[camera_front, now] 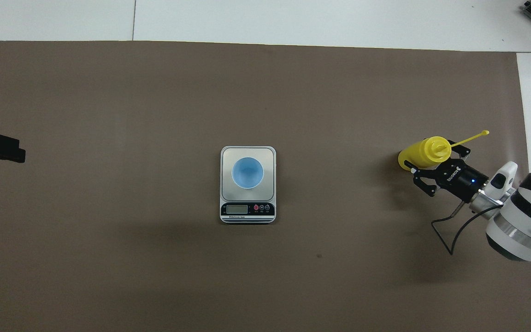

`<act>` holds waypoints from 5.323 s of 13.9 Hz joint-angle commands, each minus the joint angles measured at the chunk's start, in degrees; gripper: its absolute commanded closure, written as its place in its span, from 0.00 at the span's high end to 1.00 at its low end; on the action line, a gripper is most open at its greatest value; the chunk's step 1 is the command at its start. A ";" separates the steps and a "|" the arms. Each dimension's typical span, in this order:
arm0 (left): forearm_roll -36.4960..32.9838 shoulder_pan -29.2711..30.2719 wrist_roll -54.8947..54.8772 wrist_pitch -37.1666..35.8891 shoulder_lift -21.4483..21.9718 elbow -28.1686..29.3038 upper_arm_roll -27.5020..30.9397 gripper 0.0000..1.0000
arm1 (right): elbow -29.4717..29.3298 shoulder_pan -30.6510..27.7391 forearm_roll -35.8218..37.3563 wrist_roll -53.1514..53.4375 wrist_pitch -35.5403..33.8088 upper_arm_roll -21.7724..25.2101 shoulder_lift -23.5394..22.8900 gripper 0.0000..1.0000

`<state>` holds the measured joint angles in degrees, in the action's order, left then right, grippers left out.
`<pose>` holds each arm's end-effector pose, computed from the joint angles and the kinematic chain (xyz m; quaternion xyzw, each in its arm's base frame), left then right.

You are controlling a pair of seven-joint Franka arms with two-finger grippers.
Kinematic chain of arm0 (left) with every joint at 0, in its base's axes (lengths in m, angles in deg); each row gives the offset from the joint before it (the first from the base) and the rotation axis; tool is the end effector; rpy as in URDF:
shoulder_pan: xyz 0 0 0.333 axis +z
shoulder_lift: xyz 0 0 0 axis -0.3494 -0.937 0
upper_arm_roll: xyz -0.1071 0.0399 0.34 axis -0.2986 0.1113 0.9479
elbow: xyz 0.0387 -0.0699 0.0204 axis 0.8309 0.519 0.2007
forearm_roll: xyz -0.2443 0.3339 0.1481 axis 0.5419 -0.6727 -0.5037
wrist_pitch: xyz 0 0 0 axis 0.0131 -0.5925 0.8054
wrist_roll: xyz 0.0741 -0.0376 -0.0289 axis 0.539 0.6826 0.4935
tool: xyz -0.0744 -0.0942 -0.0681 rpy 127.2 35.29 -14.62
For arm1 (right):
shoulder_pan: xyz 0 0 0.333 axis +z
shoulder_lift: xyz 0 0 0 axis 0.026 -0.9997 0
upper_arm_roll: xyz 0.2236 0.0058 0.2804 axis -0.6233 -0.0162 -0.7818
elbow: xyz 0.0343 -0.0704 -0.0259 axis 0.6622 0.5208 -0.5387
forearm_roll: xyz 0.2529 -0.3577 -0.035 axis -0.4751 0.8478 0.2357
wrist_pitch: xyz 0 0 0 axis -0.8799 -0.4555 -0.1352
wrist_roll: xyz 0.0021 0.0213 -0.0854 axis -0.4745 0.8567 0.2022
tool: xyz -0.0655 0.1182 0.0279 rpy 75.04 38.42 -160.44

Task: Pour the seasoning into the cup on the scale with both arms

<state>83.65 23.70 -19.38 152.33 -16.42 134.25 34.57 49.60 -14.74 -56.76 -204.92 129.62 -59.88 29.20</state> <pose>0.5827 -0.0169 0.6554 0.9999 -0.0107 -0.0069 0.0107 0.5583 -0.0849 0.2541 -0.7700 -0.3749 -0.4919 0.1568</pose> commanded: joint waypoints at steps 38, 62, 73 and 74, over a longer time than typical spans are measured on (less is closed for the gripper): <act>-0.53 0.62 0.55 -0.32 1.53 1.67 -0.53 1.00 | -22.79 -6.63 64.56 59.04 -12.52 0.37 7.51 1.00; -0.53 0.62 0.55 -0.32 1.53 1.67 -0.53 1.00 | -38.87 12.81 97.01 146.19 -37.74 -0.68 10.08 1.00; -0.53 0.62 0.55 -0.32 1.53 1.67 -0.53 1.00 | -43.18 11.75 101.25 151.61 -39.50 -1.21 9.03 1.00; -0.53 0.71 0.55 -0.32 1.53 1.67 -0.53 1.00 | -41.96 11.93 101.06 153.55 -39.24 -1.47 9.37 1.00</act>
<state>83.65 23.70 -19.38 152.32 -16.42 134.25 34.57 8.11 -2.79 44.36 -54.89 89.91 -60.59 39.65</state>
